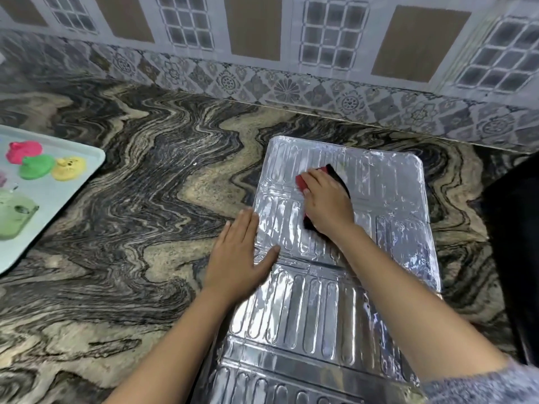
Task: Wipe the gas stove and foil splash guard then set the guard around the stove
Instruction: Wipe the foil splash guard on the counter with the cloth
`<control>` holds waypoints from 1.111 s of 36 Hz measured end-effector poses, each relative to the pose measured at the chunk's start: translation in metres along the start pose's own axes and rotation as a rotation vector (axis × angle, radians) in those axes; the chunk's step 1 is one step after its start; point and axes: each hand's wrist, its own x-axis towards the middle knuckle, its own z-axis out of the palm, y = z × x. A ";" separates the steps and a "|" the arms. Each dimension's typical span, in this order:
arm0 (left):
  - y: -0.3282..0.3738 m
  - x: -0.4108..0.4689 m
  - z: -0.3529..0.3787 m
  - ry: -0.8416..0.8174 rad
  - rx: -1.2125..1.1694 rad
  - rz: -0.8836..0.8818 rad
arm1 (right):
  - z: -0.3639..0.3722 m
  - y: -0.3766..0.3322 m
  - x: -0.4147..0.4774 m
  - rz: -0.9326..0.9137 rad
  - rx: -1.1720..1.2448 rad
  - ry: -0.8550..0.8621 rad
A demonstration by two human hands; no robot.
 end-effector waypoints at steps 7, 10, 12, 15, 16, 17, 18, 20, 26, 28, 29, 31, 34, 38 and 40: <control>0.000 0.000 0.001 0.019 0.012 0.007 | 0.020 -0.032 0.026 -0.128 0.024 -0.029; 0.001 0.000 0.001 0.019 0.013 0.006 | 0.029 -0.042 0.035 -0.142 0.024 -0.030; 0.001 0.000 0.001 0.023 0.014 0.005 | 0.034 -0.048 0.042 -0.153 0.035 -0.019; 0.001 0.001 0.000 0.009 0.003 -0.005 | 0.040 -0.057 0.054 -0.157 0.058 -0.004; 0.001 0.001 0.000 0.011 0.003 -0.005 | 0.042 -0.060 0.058 -0.151 0.067 0.002; 0.001 0.001 0.000 0.015 0.004 -0.005 | 0.043 -0.062 0.062 -0.138 0.077 0.010; 0.001 0.001 0.000 0.018 0.006 -0.006 | 0.045 -0.064 0.065 -0.120 0.085 0.021; 0.001 0.001 0.001 0.020 0.009 -0.009 | 0.047 -0.066 0.073 -0.079 0.093 0.043; 0.001 0.001 0.001 0.017 0.027 -0.021 | 0.044 -0.058 0.092 0.049 0.104 0.046; 0.001 0.000 0.002 0.002 0.031 -0.031 | 0.040 -0.051 0.093 0.090 0.096 0.046; 0.001 0.000 0.002 -0.004 0.035 -0.034 | 0.037 -0.046 0.092 0.112 0.091 0.046; 0.000 0.000 0.004 -0.012 0.044 -0.037 | 0.031 -0.034 0.090 0.145 0.079 0.053; 0.000 0.000 0.006 -0.020 0.045 -0.042 | 0.018 -0.012 0.084 0.163 0.058 0.053; -0.002 0.001 0.009 -0.017 0.044 -0.044 | 0.002 0.020 0.071 0.188 0.050 0.075; -0.002 0.002 0.010 -0.011 0.043 -0.042 | -0.006 0.036 0.064 0.209 0.048 0.088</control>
